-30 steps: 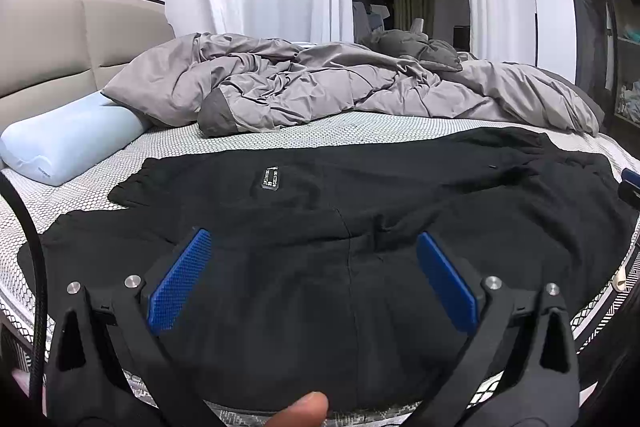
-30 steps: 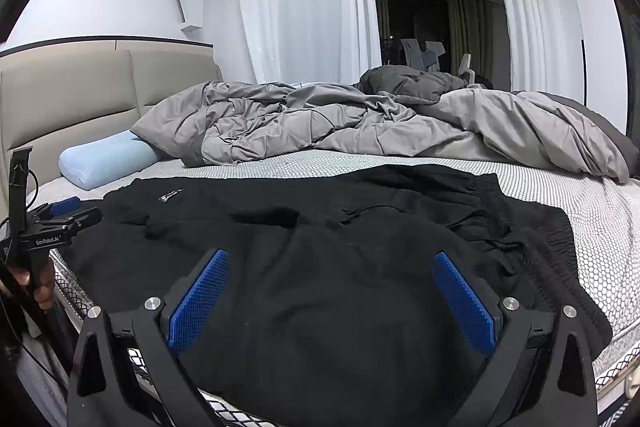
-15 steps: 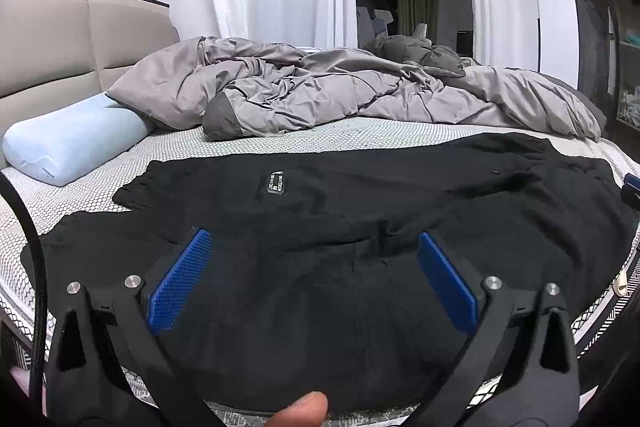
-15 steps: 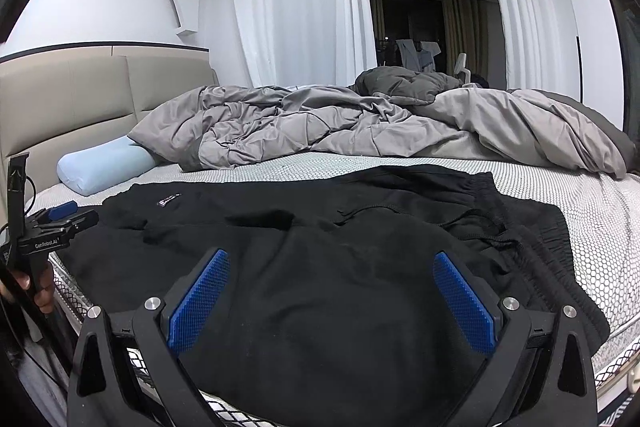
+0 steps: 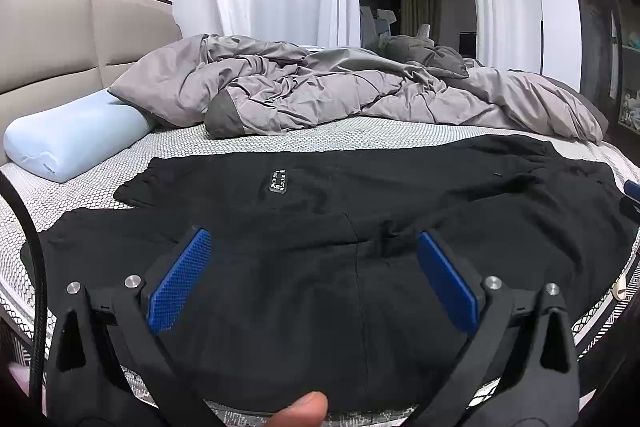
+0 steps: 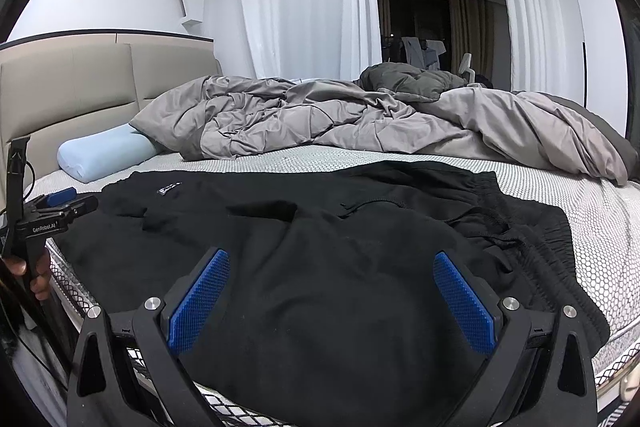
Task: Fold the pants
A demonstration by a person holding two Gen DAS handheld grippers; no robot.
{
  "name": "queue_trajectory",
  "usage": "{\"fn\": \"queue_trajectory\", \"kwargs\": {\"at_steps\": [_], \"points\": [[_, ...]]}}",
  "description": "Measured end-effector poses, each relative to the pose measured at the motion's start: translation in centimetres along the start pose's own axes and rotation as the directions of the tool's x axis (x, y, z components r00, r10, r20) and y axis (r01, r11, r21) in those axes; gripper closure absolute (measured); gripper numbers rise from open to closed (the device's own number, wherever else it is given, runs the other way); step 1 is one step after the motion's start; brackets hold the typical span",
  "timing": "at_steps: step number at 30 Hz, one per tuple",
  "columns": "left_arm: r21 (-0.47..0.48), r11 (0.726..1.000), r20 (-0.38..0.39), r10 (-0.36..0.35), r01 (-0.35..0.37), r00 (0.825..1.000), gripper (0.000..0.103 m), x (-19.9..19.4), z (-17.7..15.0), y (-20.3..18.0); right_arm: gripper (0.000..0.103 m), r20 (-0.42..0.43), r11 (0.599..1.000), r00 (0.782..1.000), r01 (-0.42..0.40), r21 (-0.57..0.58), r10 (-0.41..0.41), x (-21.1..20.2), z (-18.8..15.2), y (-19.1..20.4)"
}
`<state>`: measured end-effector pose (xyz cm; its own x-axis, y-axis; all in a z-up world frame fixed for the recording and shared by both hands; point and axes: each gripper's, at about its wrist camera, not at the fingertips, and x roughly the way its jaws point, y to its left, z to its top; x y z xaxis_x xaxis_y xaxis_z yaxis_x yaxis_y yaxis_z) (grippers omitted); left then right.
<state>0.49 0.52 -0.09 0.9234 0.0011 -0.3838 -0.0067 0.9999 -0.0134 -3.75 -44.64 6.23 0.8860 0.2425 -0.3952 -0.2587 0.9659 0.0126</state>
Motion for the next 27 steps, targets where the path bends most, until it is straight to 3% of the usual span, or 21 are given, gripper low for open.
{"fn": "queue_trajectory", "kwargs": {"at_steps": [27], "points": [[-0.002, 1.000, 0.003, 0.004, -0.004, 1.000, 0.001, 0.1, -0.1, 0.3, 0.000, 0.004, 0.999, 1.000, 0.028, 0.018, -0.028, -0.1, 0.3, -0.9]]}}
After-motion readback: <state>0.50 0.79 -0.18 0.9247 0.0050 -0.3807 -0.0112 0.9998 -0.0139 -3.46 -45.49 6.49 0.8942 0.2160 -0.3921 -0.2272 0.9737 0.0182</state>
